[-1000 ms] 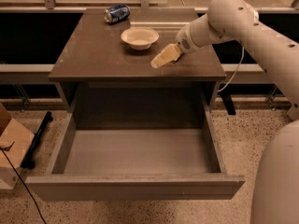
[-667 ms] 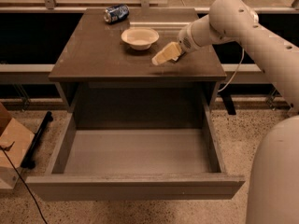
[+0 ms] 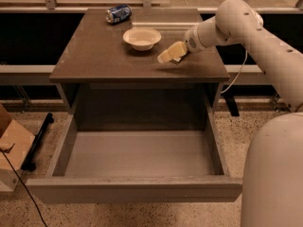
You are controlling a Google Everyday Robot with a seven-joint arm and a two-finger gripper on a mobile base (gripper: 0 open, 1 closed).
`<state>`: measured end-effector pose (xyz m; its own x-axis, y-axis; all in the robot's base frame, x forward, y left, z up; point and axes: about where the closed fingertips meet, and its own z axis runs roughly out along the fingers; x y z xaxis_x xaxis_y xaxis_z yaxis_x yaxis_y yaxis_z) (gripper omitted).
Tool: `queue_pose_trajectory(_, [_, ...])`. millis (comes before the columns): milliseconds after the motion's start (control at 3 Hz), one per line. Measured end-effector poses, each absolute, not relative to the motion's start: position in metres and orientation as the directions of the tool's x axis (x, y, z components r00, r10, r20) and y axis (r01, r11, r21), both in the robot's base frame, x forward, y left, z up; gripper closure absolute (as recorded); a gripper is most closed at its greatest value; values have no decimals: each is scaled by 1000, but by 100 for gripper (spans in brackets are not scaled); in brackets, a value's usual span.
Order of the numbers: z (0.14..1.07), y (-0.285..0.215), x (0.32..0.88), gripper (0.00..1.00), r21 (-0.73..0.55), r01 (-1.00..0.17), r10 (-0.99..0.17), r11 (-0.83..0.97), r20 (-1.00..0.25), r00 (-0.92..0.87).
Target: Place rxbar chocolate into top drawer
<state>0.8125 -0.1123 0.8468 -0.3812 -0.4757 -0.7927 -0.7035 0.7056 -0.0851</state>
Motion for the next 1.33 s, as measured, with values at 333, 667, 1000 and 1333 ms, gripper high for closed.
queue_pose_trajectory(333, [838, -117, 818, 0, -54, -697, -454, 715, -794, -405])
queue_pose_trajectory(667, [833, -120, 823, 18, -29, -692, -437, 721, -794, -422])
queue_pose_trajectory(1000, [830, -122, 825, 42, -12, -689, -424, 725, -795, -433])
queue_pose_trajectory(1333, [827, -124, 822, 73, -3, -689, -422, 725, -792, -440])
